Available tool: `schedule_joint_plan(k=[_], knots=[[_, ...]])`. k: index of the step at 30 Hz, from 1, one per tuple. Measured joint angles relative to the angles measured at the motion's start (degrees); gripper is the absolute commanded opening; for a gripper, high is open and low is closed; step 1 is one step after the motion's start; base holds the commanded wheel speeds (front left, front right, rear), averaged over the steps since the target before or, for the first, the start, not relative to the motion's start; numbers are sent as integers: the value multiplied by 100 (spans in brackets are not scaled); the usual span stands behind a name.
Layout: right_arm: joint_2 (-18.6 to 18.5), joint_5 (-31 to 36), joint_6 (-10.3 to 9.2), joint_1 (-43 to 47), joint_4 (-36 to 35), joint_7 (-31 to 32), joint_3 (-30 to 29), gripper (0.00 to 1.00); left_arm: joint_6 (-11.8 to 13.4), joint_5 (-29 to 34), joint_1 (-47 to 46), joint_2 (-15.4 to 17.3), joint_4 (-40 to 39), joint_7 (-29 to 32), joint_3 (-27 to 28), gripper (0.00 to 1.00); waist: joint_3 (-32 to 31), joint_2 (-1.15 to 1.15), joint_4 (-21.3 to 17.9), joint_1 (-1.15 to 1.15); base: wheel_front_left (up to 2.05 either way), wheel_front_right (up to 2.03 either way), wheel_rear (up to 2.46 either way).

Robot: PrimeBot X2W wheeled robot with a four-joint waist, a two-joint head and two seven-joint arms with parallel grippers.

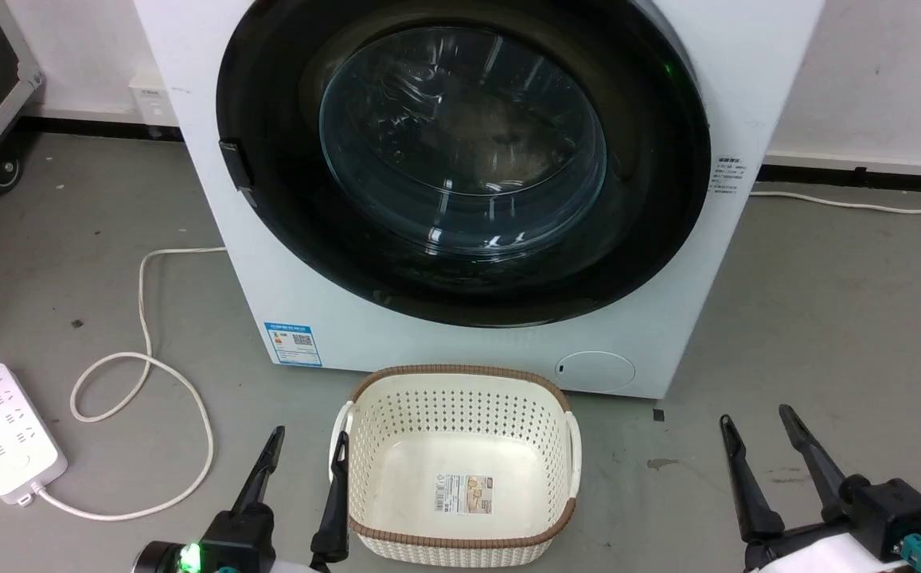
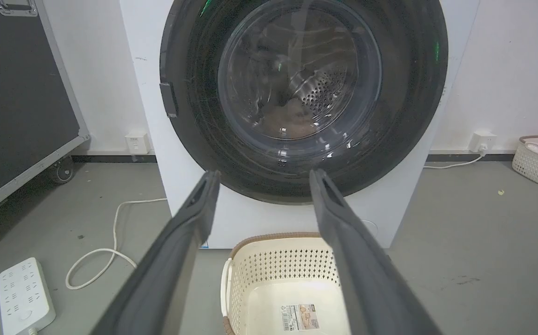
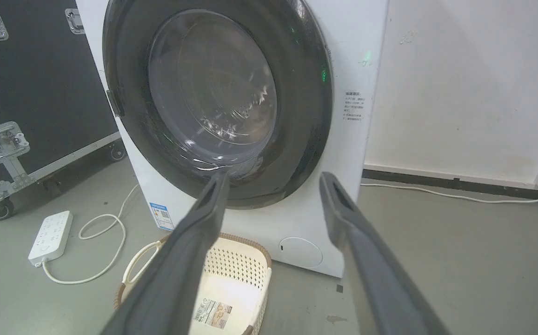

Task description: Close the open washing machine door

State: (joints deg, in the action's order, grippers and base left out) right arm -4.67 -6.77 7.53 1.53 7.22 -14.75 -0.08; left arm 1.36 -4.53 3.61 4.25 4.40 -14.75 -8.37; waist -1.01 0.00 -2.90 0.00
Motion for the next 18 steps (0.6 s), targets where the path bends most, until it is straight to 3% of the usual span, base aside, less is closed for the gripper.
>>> schedule_joint_plan(k=[1, 2, 18], knots=[[7, 5, 0, 0, 0, 0, -2, 100, -13, 11, -1, -1, 0, 0, 3, 100, -1, 0, 4, 0, 0, 0, 0], [9, 9, 0, -1, 2, 3, 2, 0, -29, 34, -1, 3, 3, 9, 0, 0, -1, 0, 9, 0, 0, 0, 0], [9, 51, 0, -2, -38, 158, 9, 0, -31, 45, -4, 1, -23, 171, 76, 0, 12, 0, 44, 0, 0, 0, 0]])
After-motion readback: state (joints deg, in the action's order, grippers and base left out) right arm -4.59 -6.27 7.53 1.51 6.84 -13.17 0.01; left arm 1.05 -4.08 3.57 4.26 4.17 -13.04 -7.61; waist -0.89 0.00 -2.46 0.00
